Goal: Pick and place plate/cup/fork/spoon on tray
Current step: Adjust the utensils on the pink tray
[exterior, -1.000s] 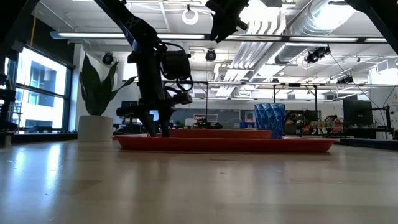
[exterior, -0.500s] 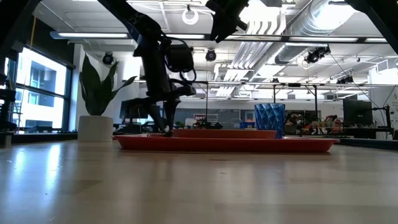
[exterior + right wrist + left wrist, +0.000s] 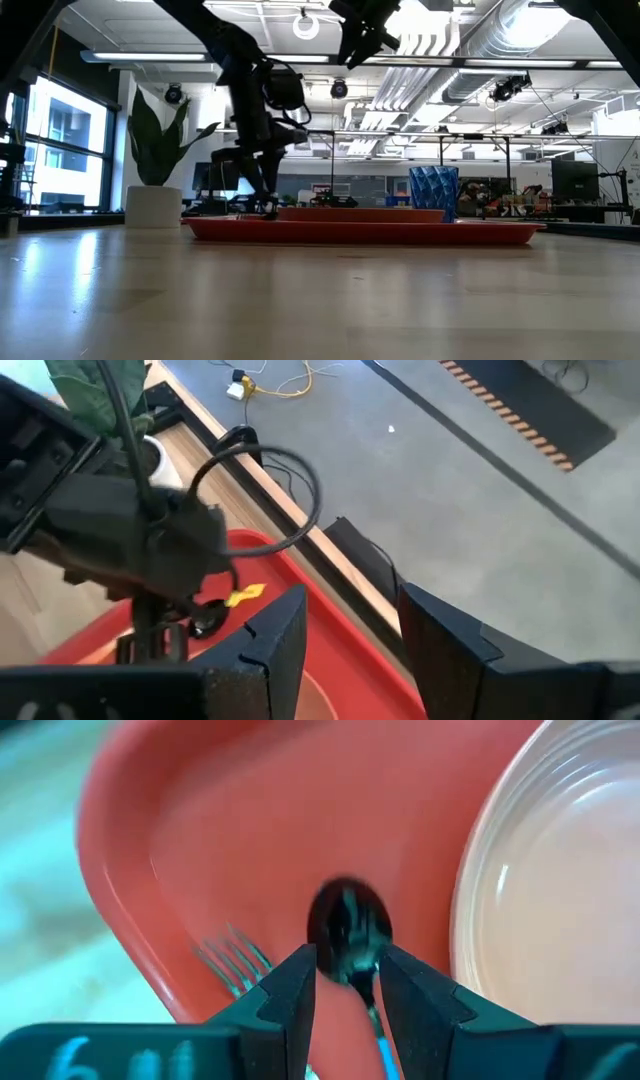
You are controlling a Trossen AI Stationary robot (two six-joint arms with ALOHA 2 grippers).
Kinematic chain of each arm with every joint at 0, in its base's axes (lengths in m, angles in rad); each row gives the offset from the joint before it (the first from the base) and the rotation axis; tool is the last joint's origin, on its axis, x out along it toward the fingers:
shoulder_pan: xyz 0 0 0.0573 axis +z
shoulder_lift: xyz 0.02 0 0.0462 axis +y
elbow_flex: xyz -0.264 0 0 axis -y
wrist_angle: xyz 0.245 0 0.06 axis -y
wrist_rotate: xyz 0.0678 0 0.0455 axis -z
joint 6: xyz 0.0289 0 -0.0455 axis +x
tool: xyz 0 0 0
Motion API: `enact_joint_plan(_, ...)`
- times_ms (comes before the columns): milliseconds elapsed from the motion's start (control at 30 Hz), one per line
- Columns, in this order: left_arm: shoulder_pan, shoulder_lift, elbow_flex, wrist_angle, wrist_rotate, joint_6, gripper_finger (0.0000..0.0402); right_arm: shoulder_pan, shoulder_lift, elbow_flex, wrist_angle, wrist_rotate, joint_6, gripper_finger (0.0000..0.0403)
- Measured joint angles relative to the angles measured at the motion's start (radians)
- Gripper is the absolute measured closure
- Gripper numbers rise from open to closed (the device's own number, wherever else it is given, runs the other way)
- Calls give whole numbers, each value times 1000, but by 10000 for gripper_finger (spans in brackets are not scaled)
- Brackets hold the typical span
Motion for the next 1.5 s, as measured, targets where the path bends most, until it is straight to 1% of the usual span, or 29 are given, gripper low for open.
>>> enact_joint_plan(167,31,-1,42,38,8,200,298,0,0,0,-49,-10,72,253)
enact_joint_plan(333,53,-2,58,78,98,479,298,0,0,0,-101,-11,125,253)
enact_joint_plan(433,64,-2,58,77,129,639,298,0,0,0,-103,-11,150,253)
enact_joint_plan(500,74,-1,58,71,165,726,298,0,0,0,-103,-11,161,253)
enact_joint_plan(567,83,2,58,69,190,774,298,0,0,0,-103,-12,164,253)
enact_joint_plan(800,116,2,58,69,191,856,298,0,0,0,-103,-11,164,253)
enact_joint_plan(967,127,13,58,85,188,850,298,0,0,0,-103,-11,202,253)
enact_joint_plan(1067,125,34,58,83,166,843,298,0,0,0,-103,-11,207,253)
enact_joint_plan(1300,106,67,57,87,158,832,298,0,0,0,-103,0,207,253)
enact_joint_plan(1500,83,69,56,103,156,832,298,0,0,0,-103,2,206,253)
